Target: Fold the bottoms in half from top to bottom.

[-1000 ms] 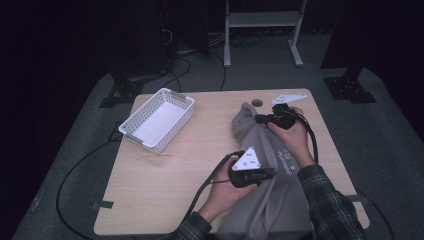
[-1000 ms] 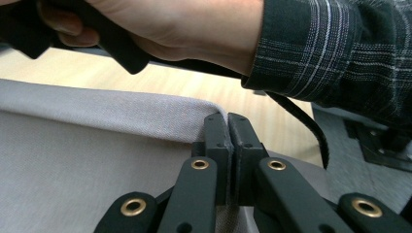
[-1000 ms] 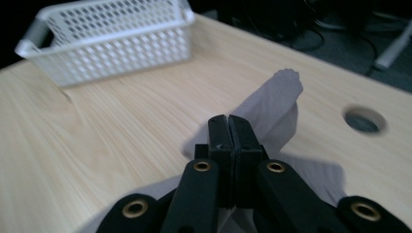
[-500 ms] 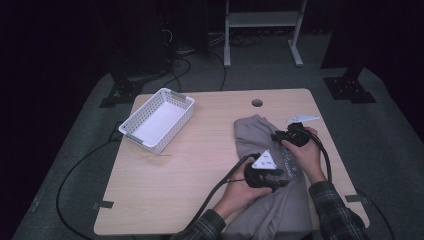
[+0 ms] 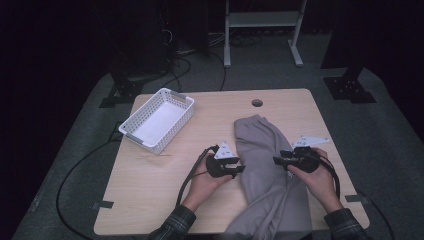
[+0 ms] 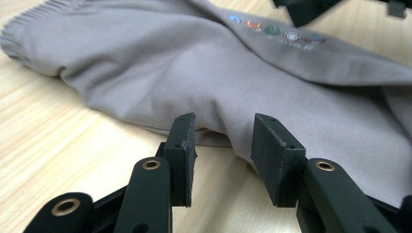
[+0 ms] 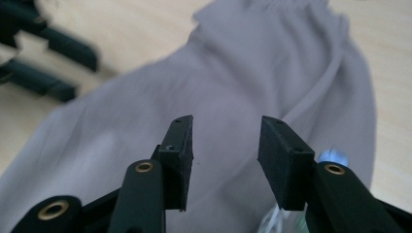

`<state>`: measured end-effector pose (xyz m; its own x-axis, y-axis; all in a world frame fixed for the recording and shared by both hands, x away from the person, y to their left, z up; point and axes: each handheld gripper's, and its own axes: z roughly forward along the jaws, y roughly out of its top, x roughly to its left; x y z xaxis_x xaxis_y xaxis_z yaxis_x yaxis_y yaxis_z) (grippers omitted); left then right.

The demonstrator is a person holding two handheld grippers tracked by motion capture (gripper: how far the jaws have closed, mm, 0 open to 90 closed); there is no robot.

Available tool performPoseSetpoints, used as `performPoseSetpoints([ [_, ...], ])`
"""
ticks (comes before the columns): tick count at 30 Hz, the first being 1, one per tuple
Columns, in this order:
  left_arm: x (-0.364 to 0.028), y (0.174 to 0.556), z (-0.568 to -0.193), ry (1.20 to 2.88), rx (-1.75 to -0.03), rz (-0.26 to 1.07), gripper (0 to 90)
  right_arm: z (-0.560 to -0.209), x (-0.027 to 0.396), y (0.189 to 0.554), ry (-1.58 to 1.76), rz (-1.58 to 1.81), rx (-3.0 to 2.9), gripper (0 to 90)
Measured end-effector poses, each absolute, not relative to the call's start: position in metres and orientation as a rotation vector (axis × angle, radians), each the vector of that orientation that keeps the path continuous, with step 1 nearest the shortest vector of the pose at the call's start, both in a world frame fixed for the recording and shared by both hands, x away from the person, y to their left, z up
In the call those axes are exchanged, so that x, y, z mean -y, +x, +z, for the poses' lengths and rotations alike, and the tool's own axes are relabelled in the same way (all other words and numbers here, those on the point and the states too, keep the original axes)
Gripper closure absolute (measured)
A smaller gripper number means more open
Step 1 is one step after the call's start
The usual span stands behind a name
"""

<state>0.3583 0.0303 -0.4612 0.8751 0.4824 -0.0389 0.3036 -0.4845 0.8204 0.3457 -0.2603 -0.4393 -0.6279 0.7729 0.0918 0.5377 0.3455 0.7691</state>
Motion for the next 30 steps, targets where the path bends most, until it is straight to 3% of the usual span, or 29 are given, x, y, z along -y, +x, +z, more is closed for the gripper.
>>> performPoseSetpoints([
  [8,-0.008,0.358,-0.469,2.211,-0.544,0.282,60.8,-0.45,0.257,0.305,1.157,1.182,-2.415,49.1],
  [17,-0.001,0.36,-0.477,2.238,-0.582,0.258,66.0,-0.466,0.25,0.293,1.126,1.059,-2.52,48.3],
  [24,-0.006,0.358,-0.476,2.253,-0.588,0.305,71.3,-0.472,0.253,0.296,1.101,1.023,-2.492,74.5],
  [30,-0.034,0.356,-0.474,2.266,-0.634,0.34,73.3,-0.472,0.238,0.302,1.045,1.035,-2.51,85.4],
])
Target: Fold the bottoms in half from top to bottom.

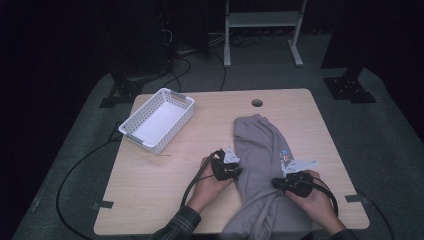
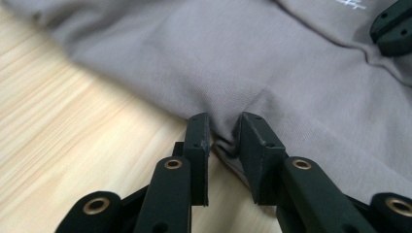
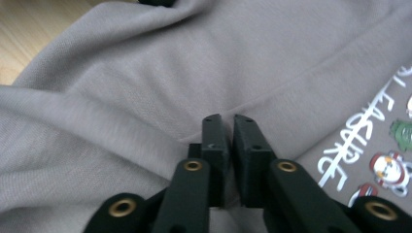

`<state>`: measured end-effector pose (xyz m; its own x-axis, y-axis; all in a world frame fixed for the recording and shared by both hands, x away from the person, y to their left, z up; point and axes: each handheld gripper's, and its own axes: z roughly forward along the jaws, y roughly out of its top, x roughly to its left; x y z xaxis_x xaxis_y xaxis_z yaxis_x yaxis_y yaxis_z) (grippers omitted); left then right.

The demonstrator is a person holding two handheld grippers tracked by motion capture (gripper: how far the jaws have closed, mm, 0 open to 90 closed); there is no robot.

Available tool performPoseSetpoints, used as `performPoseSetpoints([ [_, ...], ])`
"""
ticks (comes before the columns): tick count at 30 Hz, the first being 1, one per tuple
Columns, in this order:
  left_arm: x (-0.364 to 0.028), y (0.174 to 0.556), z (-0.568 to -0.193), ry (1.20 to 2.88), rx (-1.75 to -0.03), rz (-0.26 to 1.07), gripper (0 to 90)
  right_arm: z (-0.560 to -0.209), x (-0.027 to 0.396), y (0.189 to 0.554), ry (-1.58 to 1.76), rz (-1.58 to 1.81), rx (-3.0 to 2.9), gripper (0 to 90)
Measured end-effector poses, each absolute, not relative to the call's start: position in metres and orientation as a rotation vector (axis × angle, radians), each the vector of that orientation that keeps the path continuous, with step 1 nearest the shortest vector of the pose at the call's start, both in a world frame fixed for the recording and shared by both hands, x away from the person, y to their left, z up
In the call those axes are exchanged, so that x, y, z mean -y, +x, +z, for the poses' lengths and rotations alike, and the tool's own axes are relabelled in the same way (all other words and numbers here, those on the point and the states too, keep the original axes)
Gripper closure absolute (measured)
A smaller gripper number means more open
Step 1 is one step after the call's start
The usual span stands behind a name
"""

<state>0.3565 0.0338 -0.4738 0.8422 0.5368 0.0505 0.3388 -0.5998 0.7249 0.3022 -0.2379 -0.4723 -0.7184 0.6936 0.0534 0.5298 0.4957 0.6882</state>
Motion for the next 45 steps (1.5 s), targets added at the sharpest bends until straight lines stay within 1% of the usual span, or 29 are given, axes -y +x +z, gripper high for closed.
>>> performPoseSetpoints([
  [4,-0.059,0.354,-0.472,2.282,-0.665,0.37,77.8,-0.471,0.224,0.308,0.996,1.027,-2.522,86.4],
  [6,-0.071,0.353,-0.473,2.263,-0.691,0.378,79.5,-0.471,0.217,0.311,0.973,1.07,-2.521,86.5],
  [7,-0.078,0.353,-0.472,2.263,-0.701,0.378,79.7,-0.47,0.214,0.312,0.966,1.089,-2.522,86.6],
  [8,-0.085,0.352,-0.472,2.266,-0.714,0.395,79.8,-0.468,0.212,0.313,0.958,1.1,-2.525,89.5],
  [12,-0.104,0.352,-0.471,2.271,-0.752,0.442,80.0,-0.456,0.209,0.313,0.938,1.108,-2.486,89.7],
  [16,-0.115,0.353,-0.472,2.239,-0.786,0.412,78.2,-0.451,0.22,0.313,0.973,1.109,-2.464,89.6],
  [17,-0.114,0.354,-0.472,2.236,-0.788,0.412,78.2,-0.451,0.22,0.314,0.967,1.126,-2.467,88.2],
  [18,-0.114,0.353,-0.472,2.238,-0.786,0.415,78.5,-0.45,0.218,0.314,0.961,1.156,-2.474,80.4],
  [20,-0.112,0.353,-0.472,2.247,-0.778,0.426,79.3,-0.448,0.21,0.313,0.925,1.201,-2.49,71.3],
  [23,-0.112,0.353,-0.472,2.246,-0.779,0.418,80.9,-0.447,0.194,0.311,0.879,1.243,-2.505,63.1],
  [26,-0.112,0.353,-0.472,2.243,-0.781,0.41,82.7,-0.448,0.179,0.31,0.824,1.273,-2.54,59.3],
  [28,-0.112,0.352,-0.472,2.244,-0.779,0.412,82.8,-0.45,0.173,0.309,0.799,1.298,-2.568,57.7],
  [33,-0.113,0.353,-0.473,2.237,-0.784,0.397,82.5,-0.452,0.159,0.302,0.687,1.343,-2.635,50.0],
  [36,-0.113,0.354,-0.473,2.236,-0.785,0.396,82.4,-0.454,0.149,0.299,0.624,1.346,-2.669,47.8],
  [39,-0.114,0.354,-0.473,2.237,-0.785,0.392,82.3,-0.461,0.139,0.298,0.575,1.285,-2.716,48.7],
  [42,-0.114,0.354,-0.473,2.236,-0.786,0.389,82.2,-0.466,0.135,0.297,0.561,1.227,-2.741,67.7],
  [43,-0.114,0.354,-0.473,2.235,-0.787,0.388,82.2,-0.466,0.136,0.297,0.568,1.223,-2.751,77.6],
  [44,-0.114,0.354,-0.473,2.235,-0.787,0.388,82.2,-0.466,0.137,0.297,0.57,1.225,-2.754,83.2],
  [45,-0.114,0.354,-0.473,2.235,-0.785,0.388,82.3,-0.465,0.138,0.296,0.577,1.246,-2.743,86.2],
])
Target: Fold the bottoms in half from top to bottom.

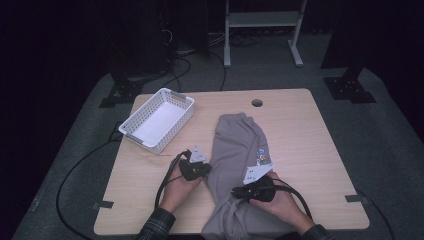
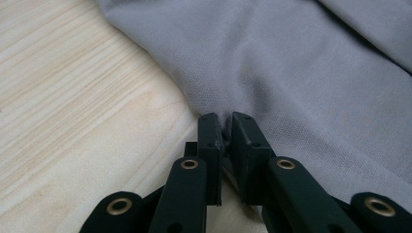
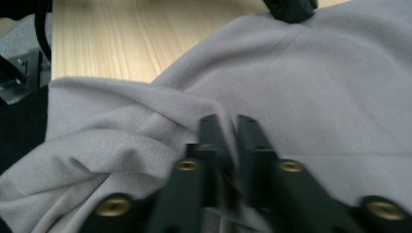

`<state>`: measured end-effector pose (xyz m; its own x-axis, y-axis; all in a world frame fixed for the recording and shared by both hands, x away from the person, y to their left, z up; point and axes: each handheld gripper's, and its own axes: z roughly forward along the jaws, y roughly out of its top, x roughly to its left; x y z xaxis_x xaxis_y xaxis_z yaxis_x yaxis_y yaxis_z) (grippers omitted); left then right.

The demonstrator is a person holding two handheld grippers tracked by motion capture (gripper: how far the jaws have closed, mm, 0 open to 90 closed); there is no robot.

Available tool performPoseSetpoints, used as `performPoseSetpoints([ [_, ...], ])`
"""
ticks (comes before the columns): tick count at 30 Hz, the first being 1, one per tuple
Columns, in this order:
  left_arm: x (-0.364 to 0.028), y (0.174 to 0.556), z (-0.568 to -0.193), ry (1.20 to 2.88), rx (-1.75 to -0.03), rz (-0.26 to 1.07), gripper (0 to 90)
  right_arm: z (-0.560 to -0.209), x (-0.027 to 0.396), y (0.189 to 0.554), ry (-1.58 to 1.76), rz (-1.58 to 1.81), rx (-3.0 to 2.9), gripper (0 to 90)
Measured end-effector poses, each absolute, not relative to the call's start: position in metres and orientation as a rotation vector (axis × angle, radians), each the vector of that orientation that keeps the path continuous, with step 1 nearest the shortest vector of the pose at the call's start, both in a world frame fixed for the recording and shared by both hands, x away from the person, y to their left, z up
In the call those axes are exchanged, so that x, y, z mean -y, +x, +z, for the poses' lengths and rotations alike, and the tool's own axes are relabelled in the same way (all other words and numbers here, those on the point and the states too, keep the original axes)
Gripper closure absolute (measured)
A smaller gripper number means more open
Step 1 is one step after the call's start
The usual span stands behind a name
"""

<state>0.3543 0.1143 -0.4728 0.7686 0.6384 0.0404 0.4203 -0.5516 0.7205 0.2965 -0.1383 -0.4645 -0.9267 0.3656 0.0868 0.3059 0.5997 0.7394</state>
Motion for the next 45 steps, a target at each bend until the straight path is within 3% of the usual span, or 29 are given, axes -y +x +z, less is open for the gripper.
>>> performPoseSetpoints([
  [8,-0.114,0.354,-0.473,2.238,-0.784,0.391,82.7,-0.452,0.152,0.297,0.615,1.318,-2.712,87.3],
  [19,-0.113,0.354,-0.472,2.241,-0.784,0.397,83.7,-0.435,0.211,0.285,0.737,1.335,-2.638,87.8],
  [25,-0.113,0.354,-0.472,2.245,-0.775,0.406,84.4,-0.446,0.241,0.28,0.823,1.246,-2.643,88.1],
  [30,-0.111,0.353,-0.472,2.249,-0.77,0.406,84.4,-0.469,0.241,0.285,0.874,1.122,-2.724,87.7],
  [32,-0.111,0.353,-0.472,2.248,-0.769,0.409,84.3,-0.466,0.239,0.286,0.853,1.144,-2.716,84.9],
  [37,-0.112,0.354,-0.473,2.234,-0.78,0.391,84.1,-0.444,0.243,0.291,0.864,1.286,-2.587,64.7],
  [40,-0.112,0.354,-0.473,2.23,-0.786,0.384,83.9,-0.431,0.241,0.305,0.89,1.285,-2.48,63.1],
  [45,-0.113,0.354,-0.473,2.231,-0.789,0.38,83.9,-0.442,0.23,0.337,0.932,1.187,-2.456,70.2],
])
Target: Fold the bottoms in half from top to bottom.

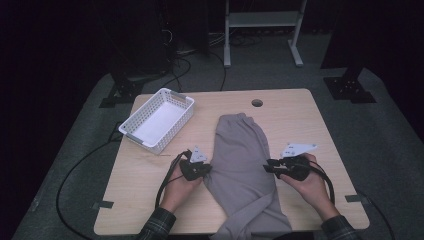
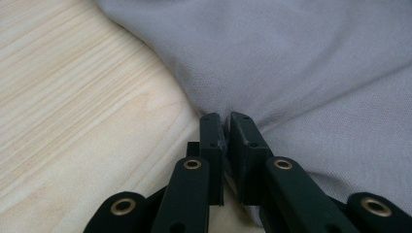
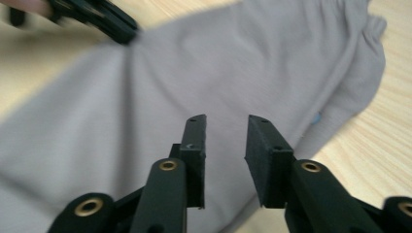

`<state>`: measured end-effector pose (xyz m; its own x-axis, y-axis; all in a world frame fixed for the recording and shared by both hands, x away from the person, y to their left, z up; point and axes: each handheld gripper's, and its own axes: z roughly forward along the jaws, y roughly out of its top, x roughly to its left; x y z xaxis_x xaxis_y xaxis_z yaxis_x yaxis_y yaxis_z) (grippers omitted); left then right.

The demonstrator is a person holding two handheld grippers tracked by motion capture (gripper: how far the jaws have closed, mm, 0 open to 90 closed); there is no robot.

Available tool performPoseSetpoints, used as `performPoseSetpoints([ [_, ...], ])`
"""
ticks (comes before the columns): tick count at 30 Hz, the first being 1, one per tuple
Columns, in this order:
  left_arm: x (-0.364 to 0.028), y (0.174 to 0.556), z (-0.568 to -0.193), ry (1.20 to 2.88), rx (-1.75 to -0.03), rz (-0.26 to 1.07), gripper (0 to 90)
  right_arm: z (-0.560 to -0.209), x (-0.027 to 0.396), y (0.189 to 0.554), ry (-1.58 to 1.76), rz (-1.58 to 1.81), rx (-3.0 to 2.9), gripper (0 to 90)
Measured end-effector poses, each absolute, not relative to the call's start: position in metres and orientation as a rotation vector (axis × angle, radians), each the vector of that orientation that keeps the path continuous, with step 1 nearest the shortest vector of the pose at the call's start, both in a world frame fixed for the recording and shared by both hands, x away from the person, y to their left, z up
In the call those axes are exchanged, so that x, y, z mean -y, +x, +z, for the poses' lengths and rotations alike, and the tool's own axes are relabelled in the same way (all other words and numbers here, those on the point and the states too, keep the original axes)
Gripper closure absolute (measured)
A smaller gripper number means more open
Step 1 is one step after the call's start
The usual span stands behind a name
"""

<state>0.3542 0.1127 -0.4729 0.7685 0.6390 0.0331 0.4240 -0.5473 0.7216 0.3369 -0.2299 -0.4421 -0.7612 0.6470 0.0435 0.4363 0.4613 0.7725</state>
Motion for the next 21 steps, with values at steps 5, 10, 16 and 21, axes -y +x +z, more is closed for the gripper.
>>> performPoseSetpoints([
  [5,-0.114,0.355,-0.473,2.217,-0.806,0.361,81.7,-0.462,0.228,0.346,0.941,1.077,-2.517,71.9],
  [10,-0.118,0.348,-0.461,2.149,-0.792,0.315,78.4,-0.456,0.235,0.335,0.916,1.149,-2.529,67.5],
  [16,-0.101,0.326,-0.459,2.185,-0.711,0.289,71.6,-0.455,0.229,0.308,0.828,1.191,-2.614,60.5],
  [21,-0.09,0.302,-0.465,2.261,-0.636,0.258,69.0,-0.464,0.224,0.288,0.755,1.124,-2.697,56.4],
])
